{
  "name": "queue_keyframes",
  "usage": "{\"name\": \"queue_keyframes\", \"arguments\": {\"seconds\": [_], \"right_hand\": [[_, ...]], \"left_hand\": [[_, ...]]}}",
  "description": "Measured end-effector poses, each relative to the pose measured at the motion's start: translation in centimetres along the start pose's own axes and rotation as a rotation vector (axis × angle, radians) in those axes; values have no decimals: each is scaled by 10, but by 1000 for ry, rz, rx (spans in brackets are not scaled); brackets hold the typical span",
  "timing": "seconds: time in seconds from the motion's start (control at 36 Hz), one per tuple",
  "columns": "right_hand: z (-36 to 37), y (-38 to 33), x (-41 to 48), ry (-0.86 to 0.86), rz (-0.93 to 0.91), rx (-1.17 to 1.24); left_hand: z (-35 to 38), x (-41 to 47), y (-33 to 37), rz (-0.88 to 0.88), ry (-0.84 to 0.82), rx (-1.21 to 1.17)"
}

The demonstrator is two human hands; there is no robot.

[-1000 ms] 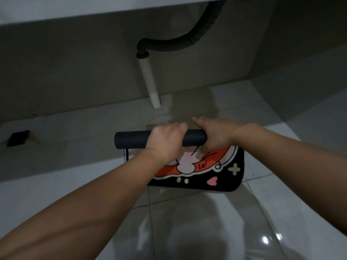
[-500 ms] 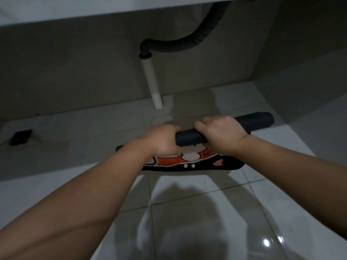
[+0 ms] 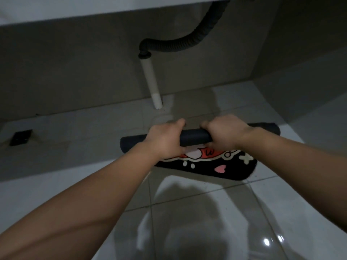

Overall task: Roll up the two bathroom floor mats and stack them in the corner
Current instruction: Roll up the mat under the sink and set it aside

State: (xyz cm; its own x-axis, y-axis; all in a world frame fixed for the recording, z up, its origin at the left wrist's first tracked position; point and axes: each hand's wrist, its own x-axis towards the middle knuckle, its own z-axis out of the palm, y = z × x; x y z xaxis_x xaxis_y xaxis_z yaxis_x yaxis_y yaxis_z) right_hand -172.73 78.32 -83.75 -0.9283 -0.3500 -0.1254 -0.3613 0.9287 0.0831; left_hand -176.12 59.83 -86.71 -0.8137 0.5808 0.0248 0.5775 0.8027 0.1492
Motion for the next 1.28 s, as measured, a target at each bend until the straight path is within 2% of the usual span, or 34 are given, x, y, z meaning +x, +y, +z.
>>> {"name": "queue_keyframes", "arguments": {"seconds": [0.17,0.25,0.33,0.42,0.5,0.61,0.69,0.83,0.92,0.97,1.17,1.22,1.28], "right_hand": [[10,5,-2,335,-200,-253],[17,8,-1,406,-204,-265],[20,9,2,330,-201,-199],[12,9,5,48,-103,-53],[4,11,5,-183,39,230],[-1,18,5,-305,106,400],[0,15,3,-262,111,342],[11,14,-7,99,-64,-130],[20,13,-9,307,-171,-258],[23,12,-8,363,-173,-266],[29,14,-7,354,-125,-219],[27,14,-5,268,-106,-168],[22,14,-2,104,-38,-64]], "left_hand": [[-4,3,-10,-96,-194,-192],[-6,3,-8,-114,-222,-201],[-3,3,-6,-105,-154,-74],[3,-1,-8,-44,-47,82],[11,-5,-8,21,53,130],[15,-3,-6,51,142,171],[16,-1,-5,46,128,134],[16,6,-7,-19,-27,-39],[15,8,-13,-91,-171,-183],[15,9,-15,-131,-235,-257],[15,9,-10,-111,-209,-228],[15,7,-8,-94,-157,-121],[16,5,-8,-41,-69,-4]]}}
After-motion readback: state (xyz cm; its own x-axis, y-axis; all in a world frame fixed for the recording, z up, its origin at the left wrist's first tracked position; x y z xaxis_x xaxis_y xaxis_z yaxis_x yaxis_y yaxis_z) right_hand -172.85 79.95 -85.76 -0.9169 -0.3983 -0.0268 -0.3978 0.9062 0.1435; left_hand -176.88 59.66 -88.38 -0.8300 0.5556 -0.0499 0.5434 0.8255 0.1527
